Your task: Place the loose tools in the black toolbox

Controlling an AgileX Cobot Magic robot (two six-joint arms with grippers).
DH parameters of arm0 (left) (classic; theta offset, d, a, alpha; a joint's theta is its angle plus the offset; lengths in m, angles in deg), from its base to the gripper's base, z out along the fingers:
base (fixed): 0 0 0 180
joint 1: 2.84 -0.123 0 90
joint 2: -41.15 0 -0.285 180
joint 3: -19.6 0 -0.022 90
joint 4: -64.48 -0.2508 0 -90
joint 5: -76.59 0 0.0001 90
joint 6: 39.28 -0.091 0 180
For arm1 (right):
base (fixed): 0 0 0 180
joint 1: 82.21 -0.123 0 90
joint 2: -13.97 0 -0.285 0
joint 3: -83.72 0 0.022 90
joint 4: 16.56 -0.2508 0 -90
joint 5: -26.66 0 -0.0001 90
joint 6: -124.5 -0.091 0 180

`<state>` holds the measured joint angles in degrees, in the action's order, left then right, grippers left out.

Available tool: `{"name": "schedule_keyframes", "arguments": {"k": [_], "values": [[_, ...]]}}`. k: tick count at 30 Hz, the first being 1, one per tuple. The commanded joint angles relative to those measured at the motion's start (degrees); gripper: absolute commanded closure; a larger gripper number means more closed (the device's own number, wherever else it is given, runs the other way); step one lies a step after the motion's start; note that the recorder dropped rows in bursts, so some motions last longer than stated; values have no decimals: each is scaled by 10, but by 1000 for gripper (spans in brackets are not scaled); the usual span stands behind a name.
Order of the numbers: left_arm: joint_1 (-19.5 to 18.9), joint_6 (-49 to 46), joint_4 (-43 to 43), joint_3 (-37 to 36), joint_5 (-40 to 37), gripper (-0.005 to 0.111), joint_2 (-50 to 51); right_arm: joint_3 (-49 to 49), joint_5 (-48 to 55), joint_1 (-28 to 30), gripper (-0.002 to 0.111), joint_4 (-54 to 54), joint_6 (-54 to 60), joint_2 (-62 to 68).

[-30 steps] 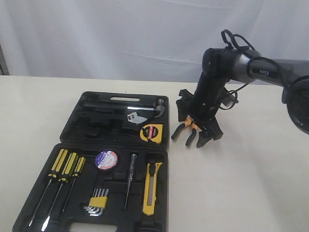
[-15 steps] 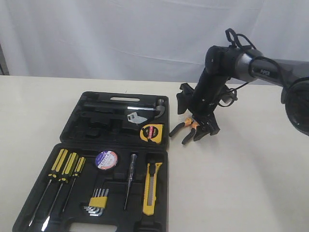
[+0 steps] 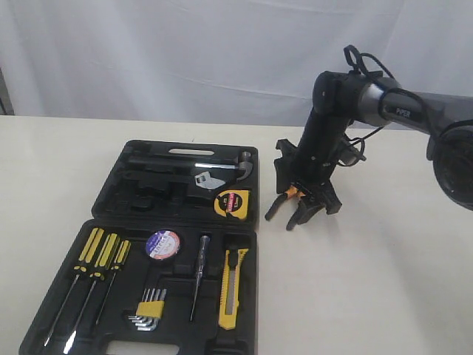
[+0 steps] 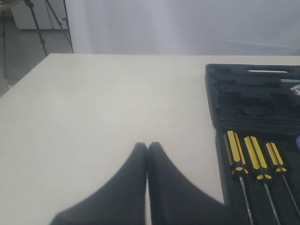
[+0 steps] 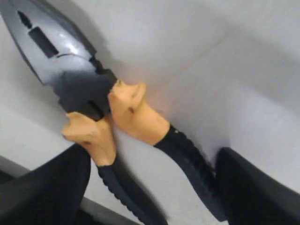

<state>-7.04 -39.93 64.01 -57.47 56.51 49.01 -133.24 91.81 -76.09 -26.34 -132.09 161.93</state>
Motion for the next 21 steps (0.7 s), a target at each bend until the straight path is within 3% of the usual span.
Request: {"name": "schedule_keyframes", "arguments": {"k": [1,10,16,21], "values": [[3,2,5,-1,5,107,-1,9,-3,-2,80,15,-4,22],[3,2,5,-1,5,107,-1,9,-5,-2,108,-12,-54,15],[3,2,5,-1,5,107,-1,9,-40,-10,109,42,-66,-30],[3,2,5,-1,5,107,-1,9,-1,-20,109,71,-116,-83]]}}
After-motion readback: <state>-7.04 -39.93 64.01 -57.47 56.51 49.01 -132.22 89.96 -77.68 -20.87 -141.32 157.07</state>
